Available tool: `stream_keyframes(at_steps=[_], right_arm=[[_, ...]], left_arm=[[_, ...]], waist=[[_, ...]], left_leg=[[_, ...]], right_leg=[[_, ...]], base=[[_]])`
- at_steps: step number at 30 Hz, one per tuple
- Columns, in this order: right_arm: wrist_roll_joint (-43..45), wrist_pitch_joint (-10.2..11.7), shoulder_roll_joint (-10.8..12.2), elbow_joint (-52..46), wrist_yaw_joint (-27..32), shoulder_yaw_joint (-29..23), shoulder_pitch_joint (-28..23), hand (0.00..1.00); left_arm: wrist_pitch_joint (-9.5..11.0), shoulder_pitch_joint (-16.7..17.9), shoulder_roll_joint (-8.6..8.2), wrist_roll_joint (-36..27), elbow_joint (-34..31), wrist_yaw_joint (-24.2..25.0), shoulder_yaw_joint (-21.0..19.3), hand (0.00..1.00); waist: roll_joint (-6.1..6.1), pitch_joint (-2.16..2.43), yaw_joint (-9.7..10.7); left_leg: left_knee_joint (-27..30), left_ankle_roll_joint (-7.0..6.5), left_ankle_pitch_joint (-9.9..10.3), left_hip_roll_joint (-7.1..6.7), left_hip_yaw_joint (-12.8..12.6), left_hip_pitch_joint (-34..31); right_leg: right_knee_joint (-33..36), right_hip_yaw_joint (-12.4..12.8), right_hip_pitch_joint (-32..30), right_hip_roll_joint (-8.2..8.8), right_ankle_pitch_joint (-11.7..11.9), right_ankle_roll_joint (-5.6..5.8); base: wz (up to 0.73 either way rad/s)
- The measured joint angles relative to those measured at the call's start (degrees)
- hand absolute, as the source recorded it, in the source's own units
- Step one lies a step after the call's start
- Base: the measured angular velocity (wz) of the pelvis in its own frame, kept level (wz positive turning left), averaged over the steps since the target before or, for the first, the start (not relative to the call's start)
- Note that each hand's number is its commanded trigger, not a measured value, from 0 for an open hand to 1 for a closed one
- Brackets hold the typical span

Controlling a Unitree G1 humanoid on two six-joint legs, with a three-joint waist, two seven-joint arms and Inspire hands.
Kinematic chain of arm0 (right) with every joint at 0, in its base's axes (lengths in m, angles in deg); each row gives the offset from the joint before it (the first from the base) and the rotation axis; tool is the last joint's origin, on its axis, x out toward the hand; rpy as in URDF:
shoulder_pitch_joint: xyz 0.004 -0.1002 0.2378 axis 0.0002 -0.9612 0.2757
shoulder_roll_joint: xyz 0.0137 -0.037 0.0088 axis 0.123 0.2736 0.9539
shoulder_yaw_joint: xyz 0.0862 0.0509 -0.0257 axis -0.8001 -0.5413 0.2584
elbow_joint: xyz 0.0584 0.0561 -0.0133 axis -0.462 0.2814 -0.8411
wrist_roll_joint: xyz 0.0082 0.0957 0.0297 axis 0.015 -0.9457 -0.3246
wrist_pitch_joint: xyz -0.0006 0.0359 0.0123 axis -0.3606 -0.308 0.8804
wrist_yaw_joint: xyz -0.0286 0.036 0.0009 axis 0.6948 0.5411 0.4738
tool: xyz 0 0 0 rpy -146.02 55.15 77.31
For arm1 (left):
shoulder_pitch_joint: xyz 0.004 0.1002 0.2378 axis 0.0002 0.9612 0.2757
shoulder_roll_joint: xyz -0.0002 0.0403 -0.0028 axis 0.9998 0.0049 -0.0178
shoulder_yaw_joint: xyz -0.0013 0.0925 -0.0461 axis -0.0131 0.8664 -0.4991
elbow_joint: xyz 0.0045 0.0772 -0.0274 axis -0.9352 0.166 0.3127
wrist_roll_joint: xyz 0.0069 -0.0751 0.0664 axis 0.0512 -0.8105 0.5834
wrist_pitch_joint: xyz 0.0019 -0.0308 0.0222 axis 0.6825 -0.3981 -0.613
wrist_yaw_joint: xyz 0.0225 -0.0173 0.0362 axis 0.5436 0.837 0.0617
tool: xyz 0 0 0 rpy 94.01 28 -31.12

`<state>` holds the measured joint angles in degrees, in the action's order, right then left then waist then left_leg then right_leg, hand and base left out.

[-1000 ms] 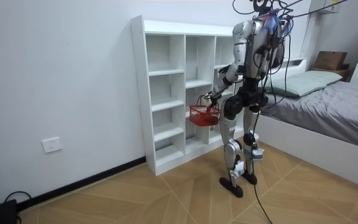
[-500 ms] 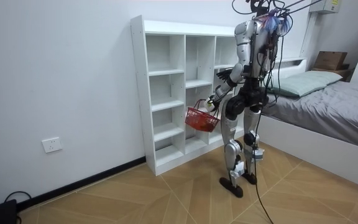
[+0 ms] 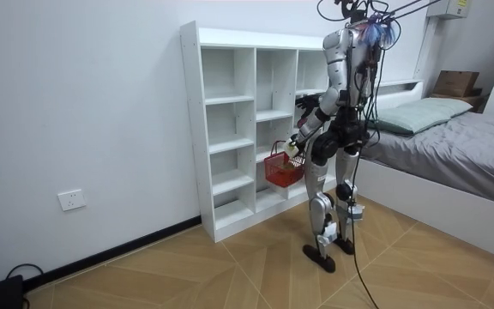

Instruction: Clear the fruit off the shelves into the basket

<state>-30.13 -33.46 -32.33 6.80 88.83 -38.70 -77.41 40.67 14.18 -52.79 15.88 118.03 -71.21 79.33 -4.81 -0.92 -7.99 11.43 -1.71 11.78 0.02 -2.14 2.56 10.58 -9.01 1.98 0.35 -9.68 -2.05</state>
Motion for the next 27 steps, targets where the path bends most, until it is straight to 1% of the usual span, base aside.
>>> stream_keyframes(at_steps=[2, 5, 7, 10, 20, 27], right_arm=[[0.0, 0.0, -0.6, 0.2, 0.0, 0.0, 0.0, 0.0], [0.0, 0.0, -0.6, 0.7, 0.0, 0.0, 0.0, 0.0], [0.0, 0.0, -0.6, 1.1, 0.4, 0.0, 0.0, 0.0], [0.0, 0.0, -0.6, 1.3, 0.9, 0.0, 0.0, 0.0], [0.0, 0.2, -0.7, 1.8, 2.1, 0.0, 0.0, 0.0], [0.2, 0.1, -0.7, 1.9, 2.1, 0.0, 0.0, 0.0]], left_arm=[[0.0, 0.1, 0.04, 0.0, 0.0, 0.5, 0.0, 1.0], [0.0, 0.2, 0.2, 0.0, 0.0, 0.6, 0.0, 1.0], [0.0, 0.4, 0.37, 0.0, -0.2, 0.6, 0.0, 1.0], [0.0, 0.9, 0.46, 0.0, -0.4, 0.6, 0.0, 1.0], [0.0, 1.3, 0.55, 0.0, -0.4, 0.7, -0.1, 1.0], [0.0, 1.3, 0.61, 0.0, -0.5, 2.0, -0.6, 1.0]], waist=[[0.0, 0.0, 0.0], [-0.08, 0.06, 0.0], [-0.29, 0.3, 0.0], [-0.41, 0.45, 0.0], [-0.43, 0.41, -0.2], [-0.8, 0.17, -0.2]], left_leg=[[0.2, 0.0, 0.0, -0.07, 0.3, -0.1], [0.3, 0.0, 0.0, -0.1, 0.6, -0.2], [0.3, 0.0, 0.0, -0.1, 0.8, -0.5], [0.5, 0.0, 0.0, -0.1, 0.9, -0.9], [0.9, 0.0, 0.0, -0.13, 0.9, -1.7], [1.2, 0.0, 0.0, -0.17, 1.1, -2.0]], right_leg=[[0.0, 0.0, 0.0, 0.08, 0.0, 0.02], [0.0, -0.6, -0.3, 0.16, -0.1, 0.03], [0.1, -0.8, -0.6, 0.17, -0.1, 0.0], [0.2, -1.1, -0.8, 0.18, 0.0, -0.04], [0.2, -1.3, -0.9, 0.23, 0.0, -0.04], [0.2, -1.6, -1.0, 0.28, -0.1, -0.03]], base=[[0.06], [0.06], [0.02], [0.03], [0.0], [0.0]])
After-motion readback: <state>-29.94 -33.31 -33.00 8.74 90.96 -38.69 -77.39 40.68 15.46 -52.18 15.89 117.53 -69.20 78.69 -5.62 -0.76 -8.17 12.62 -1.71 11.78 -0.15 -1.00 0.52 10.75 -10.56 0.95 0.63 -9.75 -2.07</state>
